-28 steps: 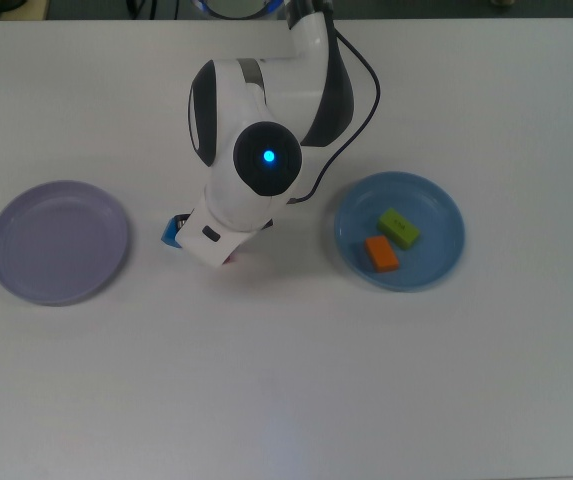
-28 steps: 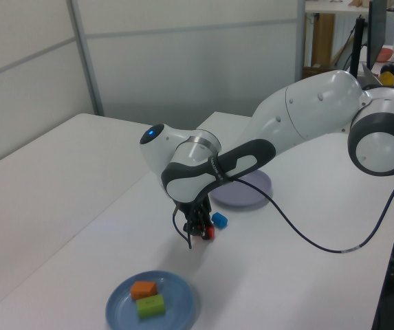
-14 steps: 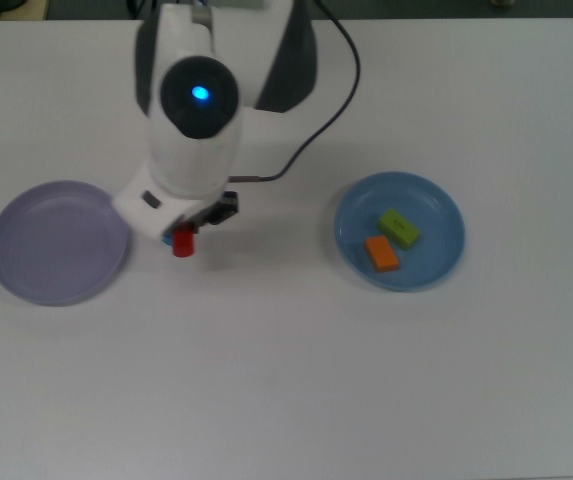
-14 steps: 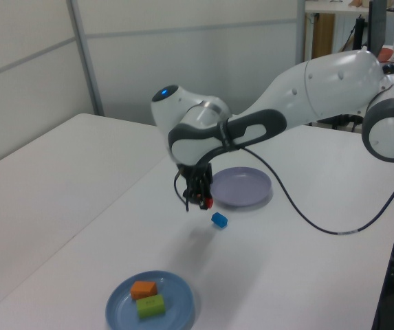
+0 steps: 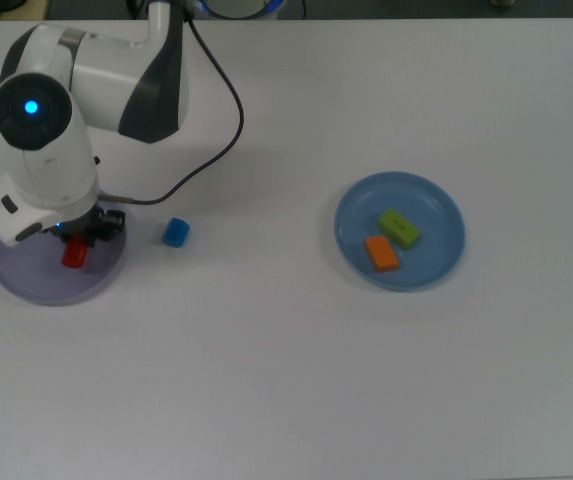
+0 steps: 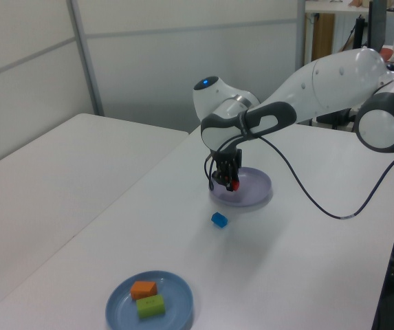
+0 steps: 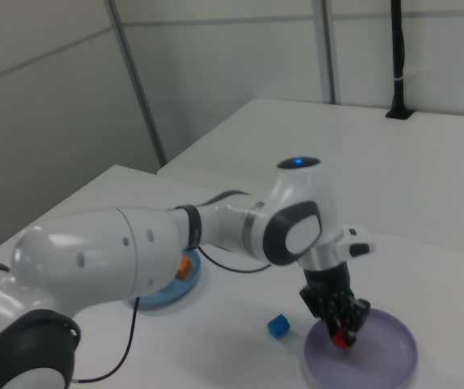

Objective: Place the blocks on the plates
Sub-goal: 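Carry the red block onto the lavender plate and release it, then lower the gripper onto the blue block and grasp it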

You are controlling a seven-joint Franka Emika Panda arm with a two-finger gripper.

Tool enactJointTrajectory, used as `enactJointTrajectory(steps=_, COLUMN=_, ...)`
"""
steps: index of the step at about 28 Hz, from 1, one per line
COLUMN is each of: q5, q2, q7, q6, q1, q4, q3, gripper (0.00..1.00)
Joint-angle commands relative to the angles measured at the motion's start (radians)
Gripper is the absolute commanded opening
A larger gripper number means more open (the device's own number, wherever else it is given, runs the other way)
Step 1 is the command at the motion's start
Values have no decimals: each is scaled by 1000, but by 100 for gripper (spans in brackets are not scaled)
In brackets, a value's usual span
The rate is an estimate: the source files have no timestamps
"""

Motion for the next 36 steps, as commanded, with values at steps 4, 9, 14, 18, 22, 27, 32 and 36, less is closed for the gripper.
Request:
enactJointTrajectory(steps=4, q5=-18, q2=17, q7=-6, q6=24, q1=12, q4=-27, q3=-12, gripper=0)
enactJointTrajectory(steps=9, q5=-3, q2=11, q7=-3, q6=23, q1=5, q4=-16, q3=-12, gripper=76)
enactJointTrajectory(steps=14, q5=-2, q2=1, q7=-3, q6=20, q1=3, q4=-14, q3=-11, gripper=100)
enactJointTrajectory(steps=18, q5=9, q2=-34, q7=-2, q6=-3, q1=3, q4=-14, q3=-1, gripper=100)
enactJointTrajectory(steps=22, q5=55, q2=-74, q7=-2, q6=-74, q1=17, q4=-13, q3=3, gripper=100)
enactJointTrajectory(steps=27, q5=92, q2=-98, q7=14, q6=-126, q1=69, q4=-13, q3=6, gripper=100)
enactJointTrajectory(steps=32, q5=126, q2=-95, q7=174, q6=-128, q1=115, q4=-24, q3=5, gripper=100)
enactJointTrajectory(steps=36, q5=126, q2=-88, q7=302, q6=-128, q1=140, q4=-27, q3=5, gripper=100)
